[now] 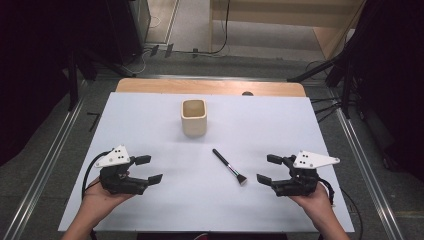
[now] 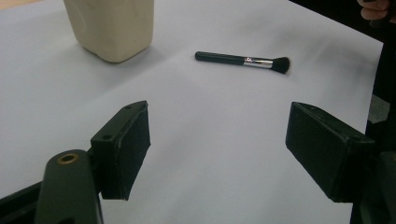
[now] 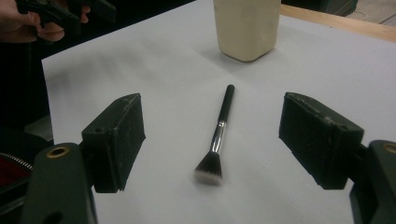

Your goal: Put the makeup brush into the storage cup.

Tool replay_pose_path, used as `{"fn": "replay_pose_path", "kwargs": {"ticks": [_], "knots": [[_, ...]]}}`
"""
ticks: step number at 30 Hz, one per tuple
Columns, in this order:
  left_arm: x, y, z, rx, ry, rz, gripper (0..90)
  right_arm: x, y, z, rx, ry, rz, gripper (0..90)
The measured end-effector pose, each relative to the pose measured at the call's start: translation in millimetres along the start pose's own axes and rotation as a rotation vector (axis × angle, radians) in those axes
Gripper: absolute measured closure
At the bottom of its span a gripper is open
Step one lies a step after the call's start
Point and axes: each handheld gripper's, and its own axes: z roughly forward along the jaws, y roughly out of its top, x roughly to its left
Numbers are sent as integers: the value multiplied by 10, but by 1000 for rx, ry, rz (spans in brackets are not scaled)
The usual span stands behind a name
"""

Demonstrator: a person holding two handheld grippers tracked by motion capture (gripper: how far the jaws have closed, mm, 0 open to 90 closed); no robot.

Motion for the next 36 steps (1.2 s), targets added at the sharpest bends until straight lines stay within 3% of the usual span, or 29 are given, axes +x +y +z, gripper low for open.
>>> {"fn": "replay_pose_path", "kwargs": {"ticks": [13, 20, 36], "knots": [[14, -4, -23, -26, 10, -4, 230, 1, 6, -1, -6, -18, 0, 232], [36, -20, -48, -78, 23, 2, 232, -2, 10, -9, -22, -12, 5, 232], [44, -35, -39, -80, 19, 12, 232, -24, 6, -11, -28, -7, 28, 233]]}}
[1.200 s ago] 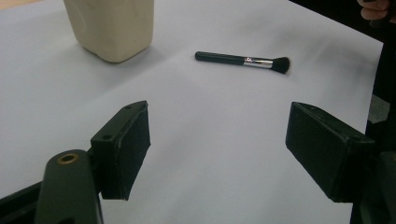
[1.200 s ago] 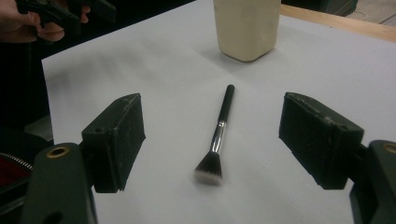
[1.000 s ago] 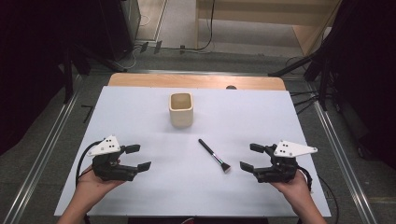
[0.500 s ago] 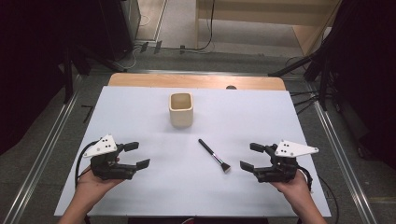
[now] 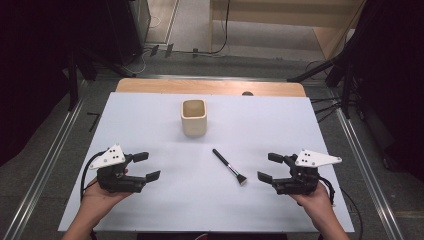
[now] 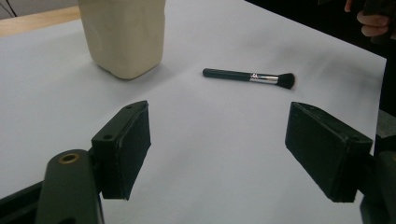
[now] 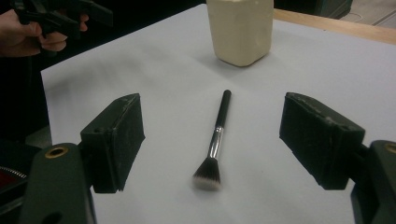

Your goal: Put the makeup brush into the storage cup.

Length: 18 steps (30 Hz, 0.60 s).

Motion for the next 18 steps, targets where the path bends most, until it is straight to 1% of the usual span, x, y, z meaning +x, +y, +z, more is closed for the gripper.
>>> {"fn": "replay_pose_path", "kwargs": {"ticks": [5, 12, 18], "knots": [[-3, -1, 2, -6, -1, -1, 232, 8, 2, 5, -4, -2, -2, 232], [-2, -4, 13, -4, -1, -4, 232, 20, 9, 33, 10, -4, -6, 233], [1, -2, 8, -6, -2, -6, 232, 15, 9, 23, 1, -9, -7, 232]]}}
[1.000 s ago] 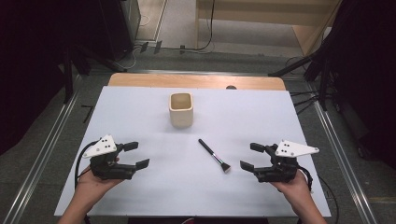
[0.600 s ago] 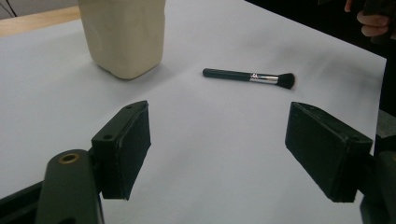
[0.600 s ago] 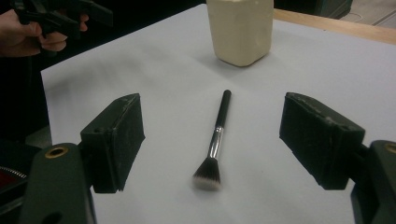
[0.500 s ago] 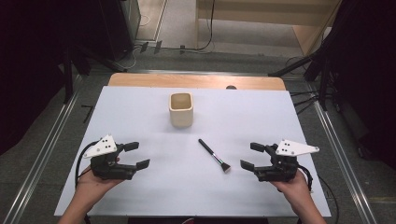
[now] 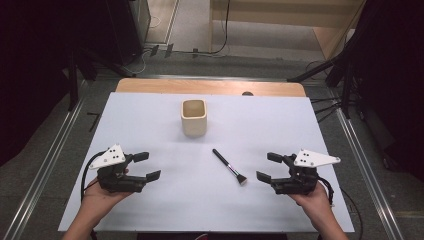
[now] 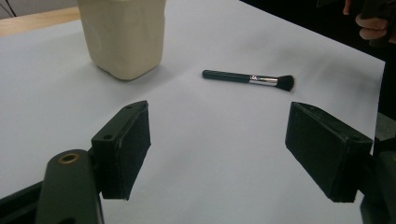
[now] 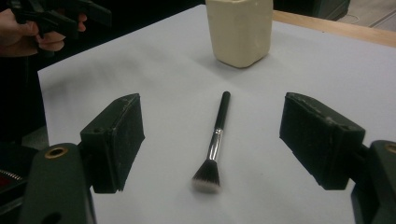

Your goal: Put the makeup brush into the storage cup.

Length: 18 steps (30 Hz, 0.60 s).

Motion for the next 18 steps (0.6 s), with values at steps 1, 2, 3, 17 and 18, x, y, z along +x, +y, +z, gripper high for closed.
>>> {"fn": "replay_pose_path", "kwargs": {"ticks": [1, 2, 3, 17, 18], "knots": [[0, 0, 0, 0, 0, 0, 231, 0, 0, 0, 0, 0, 0, 232], [0, -1, 1, -1, 2, -1, 232, 2, 2, 4, -1, -3, -1, 231], [2, -1, 1, -2, 2, -1, 232, 2, 2, 4, -1, -3, -1, 231], [19, -8, 23, 20, 3, -10, 232, 48, 37, 115, 2, -5, -6, 225], [19, -12, 26, 22, 0, -12, 232, 53, 43, 132, -2, -10, -16, 225]]}}
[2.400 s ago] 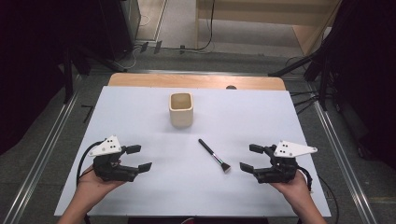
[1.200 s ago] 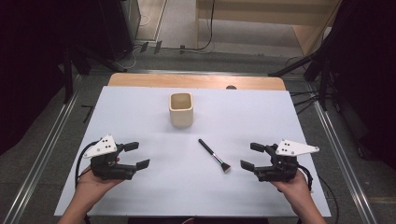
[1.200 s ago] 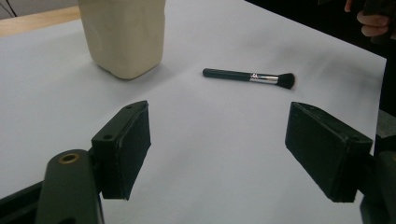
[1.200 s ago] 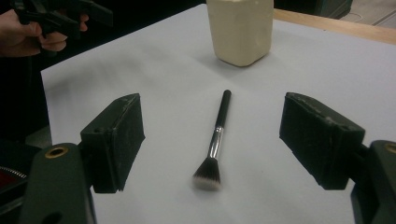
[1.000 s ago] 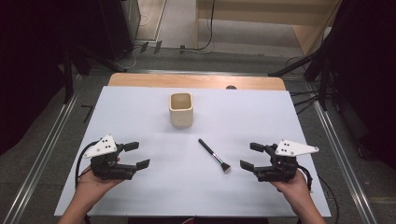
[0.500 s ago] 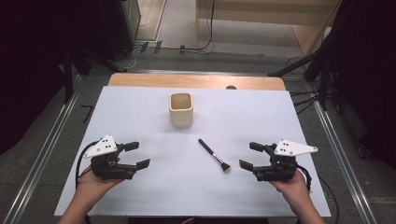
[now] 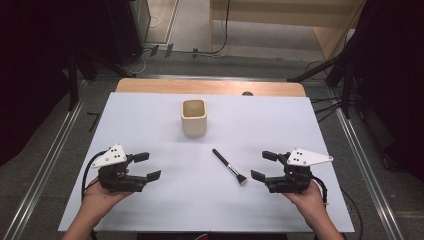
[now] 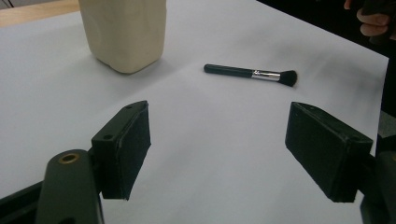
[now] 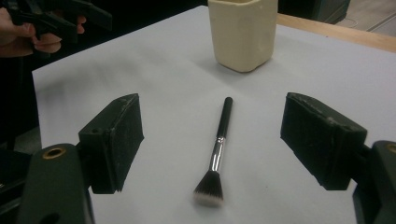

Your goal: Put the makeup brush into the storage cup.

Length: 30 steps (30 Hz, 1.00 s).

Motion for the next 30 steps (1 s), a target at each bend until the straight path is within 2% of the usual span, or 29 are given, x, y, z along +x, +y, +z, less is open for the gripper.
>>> {"fn": "replay_pose_path", "kwargs": {"ticks": [8, 11, 20, 30], "knots": [[-9, 2, 5, -7, -4, 11, 228, 11, 21, 79, 2, -1, -5, 225], [-2, 1, 11, -6, -3, -12, 218, 18, 30, 107, 6, -1, 4, 225], [-15, 3, 22, -5, -10, 5, 200, 15, 61, 193, -1, -7, 5, 225], [-15, 1, 30, -7, -10, 1, 184, 29, 98, 303, 10, -7, -4, 224]]}}
